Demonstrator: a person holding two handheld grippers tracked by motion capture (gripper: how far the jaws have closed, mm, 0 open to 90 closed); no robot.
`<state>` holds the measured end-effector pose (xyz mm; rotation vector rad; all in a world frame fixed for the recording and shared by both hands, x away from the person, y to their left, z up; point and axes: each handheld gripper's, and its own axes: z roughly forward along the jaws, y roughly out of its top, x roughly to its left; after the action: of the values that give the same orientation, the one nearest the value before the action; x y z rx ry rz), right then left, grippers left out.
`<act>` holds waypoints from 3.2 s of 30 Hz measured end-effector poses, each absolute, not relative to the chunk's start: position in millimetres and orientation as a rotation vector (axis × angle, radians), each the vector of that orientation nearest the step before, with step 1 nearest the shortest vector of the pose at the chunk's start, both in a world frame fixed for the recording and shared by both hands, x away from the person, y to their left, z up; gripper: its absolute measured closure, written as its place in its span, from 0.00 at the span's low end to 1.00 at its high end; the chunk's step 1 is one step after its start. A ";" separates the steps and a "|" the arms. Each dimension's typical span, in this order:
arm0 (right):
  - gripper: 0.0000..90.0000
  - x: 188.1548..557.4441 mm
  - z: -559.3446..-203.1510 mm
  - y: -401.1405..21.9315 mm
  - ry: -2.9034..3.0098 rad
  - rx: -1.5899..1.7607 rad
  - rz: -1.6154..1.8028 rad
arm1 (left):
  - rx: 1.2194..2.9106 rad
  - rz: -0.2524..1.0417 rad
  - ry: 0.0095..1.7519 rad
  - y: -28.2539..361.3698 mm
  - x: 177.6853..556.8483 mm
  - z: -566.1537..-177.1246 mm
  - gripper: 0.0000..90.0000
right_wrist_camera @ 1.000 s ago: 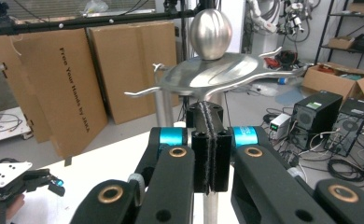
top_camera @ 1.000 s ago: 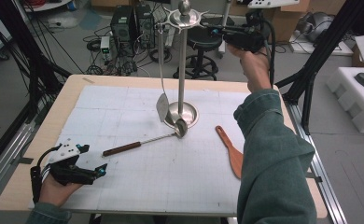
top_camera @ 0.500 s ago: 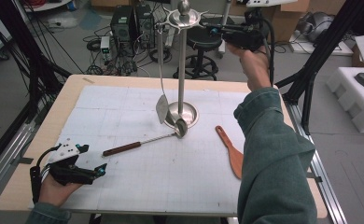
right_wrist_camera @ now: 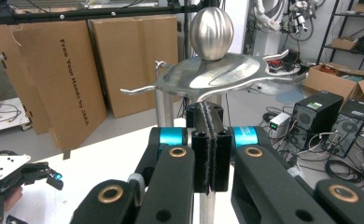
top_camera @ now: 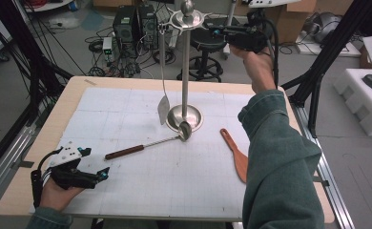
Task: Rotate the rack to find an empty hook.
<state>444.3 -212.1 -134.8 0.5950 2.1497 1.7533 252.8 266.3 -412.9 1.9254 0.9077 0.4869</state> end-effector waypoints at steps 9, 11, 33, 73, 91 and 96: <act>1.00 441.0 -133.9 -210.8 2.161 0.576 1.742 | 1.930 0.490 0.904 265.9 252.5 -412.4 0.02; 1.00 440.0 -133.8 -209.7 2.168 0.570 1.742 | 1.931 0.488 0.905 265.7 252.2 -412.3 0.02; 1.00 434.4 -132.2 -197.6 2.191 0.531 1.733 | 1.930 0.486 0.902 264.7 252.3 -412.3 0.02; 1.00 426.2 -132.1 -194.0 2.194 0.508 1.727 | 1.931 0.487 0.898 263.4 252.3 -411.9 0.02; 1.00 425.3 -130.9 -195.5 2.182 0.508 1.735 | 1.926 0.488 0.901 265.1 252.0 -411.3 0.02; 1.00 424.1 -131.0 -194.1 2.183 0.503 1.732 | 1.928 0.489 0.899 264.6 252.1 -411.2 0.02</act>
<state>424.1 -194.1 -131.0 0.5026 2.1828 1.7321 252.1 264.6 -411.2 1.9276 0.8987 0.4888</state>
